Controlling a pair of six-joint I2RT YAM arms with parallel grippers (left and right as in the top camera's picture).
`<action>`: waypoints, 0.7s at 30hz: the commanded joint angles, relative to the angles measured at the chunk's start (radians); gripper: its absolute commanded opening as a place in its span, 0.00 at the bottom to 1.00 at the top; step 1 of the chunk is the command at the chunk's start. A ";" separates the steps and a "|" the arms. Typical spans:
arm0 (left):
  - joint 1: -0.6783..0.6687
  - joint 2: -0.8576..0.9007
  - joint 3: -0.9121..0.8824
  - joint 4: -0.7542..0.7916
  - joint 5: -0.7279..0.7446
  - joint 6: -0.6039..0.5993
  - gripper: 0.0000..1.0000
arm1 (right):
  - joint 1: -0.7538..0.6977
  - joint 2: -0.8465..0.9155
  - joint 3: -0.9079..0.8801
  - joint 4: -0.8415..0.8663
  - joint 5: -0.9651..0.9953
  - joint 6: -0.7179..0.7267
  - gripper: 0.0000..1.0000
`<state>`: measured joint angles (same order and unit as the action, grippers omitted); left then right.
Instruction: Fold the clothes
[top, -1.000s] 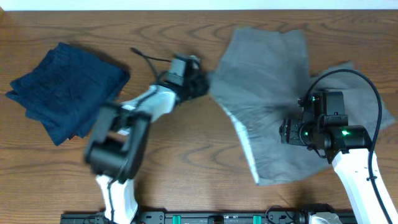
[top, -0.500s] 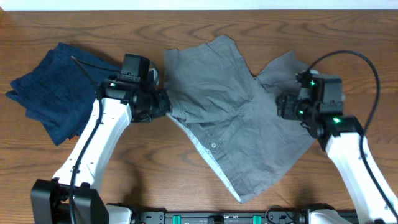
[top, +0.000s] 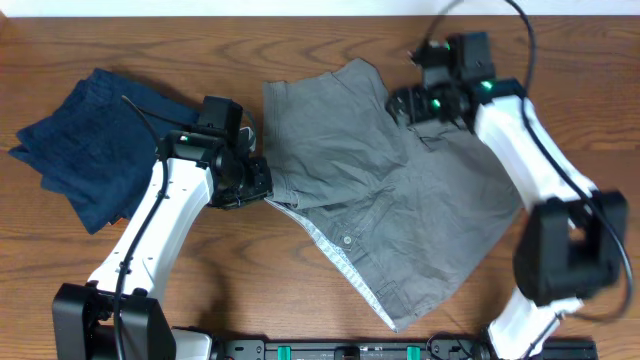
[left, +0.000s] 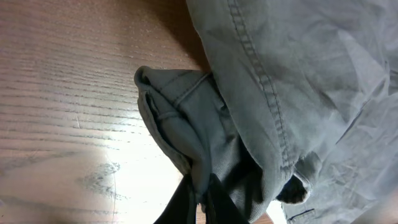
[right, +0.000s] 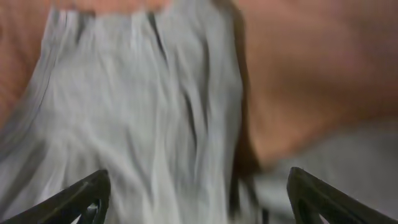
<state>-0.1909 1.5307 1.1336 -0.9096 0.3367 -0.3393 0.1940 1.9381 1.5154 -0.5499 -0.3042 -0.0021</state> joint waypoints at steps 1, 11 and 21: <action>-0.002 0.001 -0.011 -0.006 0.002 0.014 0.06 | 0.048 0.132 0.077 0.047 -0.013 -0.060 0.91; -0.002 0.001 -0.011 -0.006 0.002 0.014 0.06 | 0.098 0.369 0.093 0.317 0.087 0.064 0.83; -0.002 0.001 -0.011 -0.006 -0.109 0.034 0.06 | 0.002 0.289 0.193 0.193 0.496 0.233 0.01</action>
<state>-0.1917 1.5307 1.1336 -0.9096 0.3035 -0.3325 0.2649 2.2925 1.6474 -0.3290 0.0036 0.1753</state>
